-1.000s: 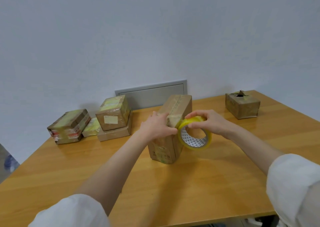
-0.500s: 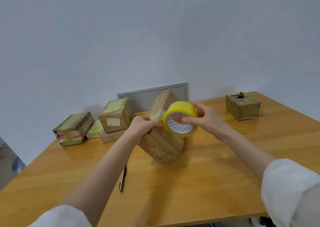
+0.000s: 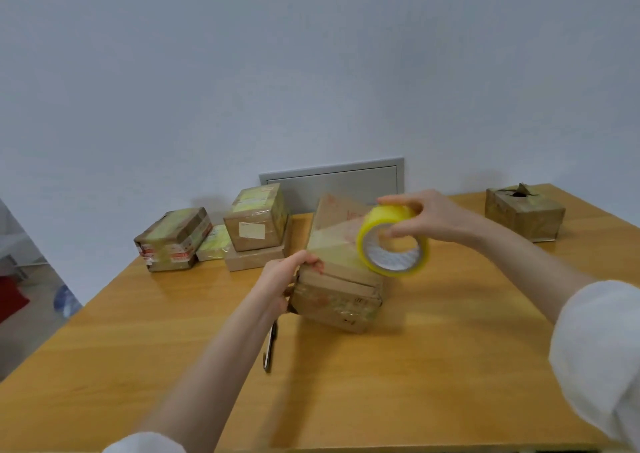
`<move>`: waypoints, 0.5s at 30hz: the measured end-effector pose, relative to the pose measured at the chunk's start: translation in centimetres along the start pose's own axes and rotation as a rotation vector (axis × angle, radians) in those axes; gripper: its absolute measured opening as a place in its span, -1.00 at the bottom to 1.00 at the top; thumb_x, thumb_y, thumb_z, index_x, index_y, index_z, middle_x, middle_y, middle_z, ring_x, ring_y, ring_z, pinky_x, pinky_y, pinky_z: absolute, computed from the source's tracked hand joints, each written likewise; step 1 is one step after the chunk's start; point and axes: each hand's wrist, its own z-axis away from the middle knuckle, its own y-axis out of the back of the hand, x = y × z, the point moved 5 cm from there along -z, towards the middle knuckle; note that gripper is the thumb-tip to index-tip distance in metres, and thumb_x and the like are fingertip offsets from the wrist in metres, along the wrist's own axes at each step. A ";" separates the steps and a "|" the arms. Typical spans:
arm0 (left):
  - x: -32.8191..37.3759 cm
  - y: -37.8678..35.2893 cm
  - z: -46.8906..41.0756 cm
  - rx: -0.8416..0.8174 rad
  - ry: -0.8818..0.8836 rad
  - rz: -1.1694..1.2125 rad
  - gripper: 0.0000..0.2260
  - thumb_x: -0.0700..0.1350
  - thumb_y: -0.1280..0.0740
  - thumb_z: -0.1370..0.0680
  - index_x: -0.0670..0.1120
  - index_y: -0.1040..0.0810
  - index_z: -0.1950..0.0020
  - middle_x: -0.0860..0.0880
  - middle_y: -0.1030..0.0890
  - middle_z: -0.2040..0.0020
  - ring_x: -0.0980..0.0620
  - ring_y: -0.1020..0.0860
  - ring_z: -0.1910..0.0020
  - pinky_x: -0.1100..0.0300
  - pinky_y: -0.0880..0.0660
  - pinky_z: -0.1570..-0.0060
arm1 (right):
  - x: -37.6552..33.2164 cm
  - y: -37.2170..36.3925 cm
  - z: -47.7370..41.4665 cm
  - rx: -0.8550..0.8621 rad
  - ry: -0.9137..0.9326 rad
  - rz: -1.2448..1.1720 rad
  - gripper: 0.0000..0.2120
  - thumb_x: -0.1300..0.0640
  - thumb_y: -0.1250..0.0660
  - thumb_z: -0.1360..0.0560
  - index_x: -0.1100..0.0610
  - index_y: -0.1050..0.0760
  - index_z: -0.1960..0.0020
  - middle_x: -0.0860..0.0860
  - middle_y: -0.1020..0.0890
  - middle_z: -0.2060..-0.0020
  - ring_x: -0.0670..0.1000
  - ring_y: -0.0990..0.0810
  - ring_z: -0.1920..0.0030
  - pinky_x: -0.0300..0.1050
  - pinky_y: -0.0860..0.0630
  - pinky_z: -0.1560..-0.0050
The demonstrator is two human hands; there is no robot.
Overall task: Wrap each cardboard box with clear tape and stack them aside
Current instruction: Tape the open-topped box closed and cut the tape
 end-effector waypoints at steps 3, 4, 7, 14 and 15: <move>-0.9 0.2 -0.7 -0.011 0.016 0.057 -0.71 -0.05 -0.46 -0.40 -0.16 -0.57 -0.04 -0.16 -0.58 -0.01 -0.16 -0.54 -0.01 -0.08 -0.58 0.12 | 2.0 0.9 1.2 -0.049 -0.072 -0.076 -0.59 0.05 -0.48 -0.42 -0.12 -0.52 -0.24 -0.37 -0.56 0.25 -0.28 -0.52 0.17 -0.34 -0.39 0.08; -1.0 0.0 -0.8 -0.014 0.024 0.073 -0.74 -0.06 -0.46 -0.41 -0.15 -0.57 -0.01 -0.16 -0.57 0.01 -0.16 -0.54 0.00 -0.06 -0.57 0.13 | 2.4 0.9 1.5 -0.039 -0.076 -0.138 -0.64 0.07 -0.47 -0.43 -0.10 -0.53 -0.21 -0.35 -0.59 0.26 -0.28 -0.55 0.20 -0.36 -0.42 0.12; -0.9 -0.8 -1.0 -0.027 0.037 0.097 -0.74 -0.07 -0.46 -0.40 -0.17 -0.57 0.01 -0.15 -0.56 0.05 -0.15 -0.53 0.04 -0.08 -0.57 0.11 | 3.0 1.5 1.7 0.003 -0.111 -0.161 -0.73 0.03 -0.46 -0.43 -0.11 -0.56 -0.12 -0.13 -0.65 0.18 -0.14 -0.57 0.22 -0.23 -0.48 0.09; -1.6 -0.9 -1.9 -0.035 0.065 0.127 -0.72 -0.06 -0.46 -0.39 -0.18 -0.59 -0.02 -0.15 -0.57 0.06 -0.17 -0.54 0.03 -0.08 -0.57 0.12 | 3.8 2.4 2.0 -0.068 -0.166 0.049 -0.84 -0.02 -0.46 -0.44 -0.08 -0.65 -0.01 -0.21 -0.50 0.33 -0.10 -0.43 0.29 -0.24 -0.40 0.21; -1.8 -1.0 -1.8 -0.041 0.075 0.132 -0.70 -0.05 -0.46 -0.39 -0.17 -0.58 -0.04 -0.16 -0.57 0.05 -0.17 -0.54 0.03 -0.05 -0.56 0.15 | 4.2 2.1 2.1 -0.067 -0.178 0.037 -0.85 -0.01 -0.45 -0.44 -0.07 -0.65 -0.02 -0.23 -0.50 0.36 -0.10 -0.41 0.31 -0.24 -0.40 0.22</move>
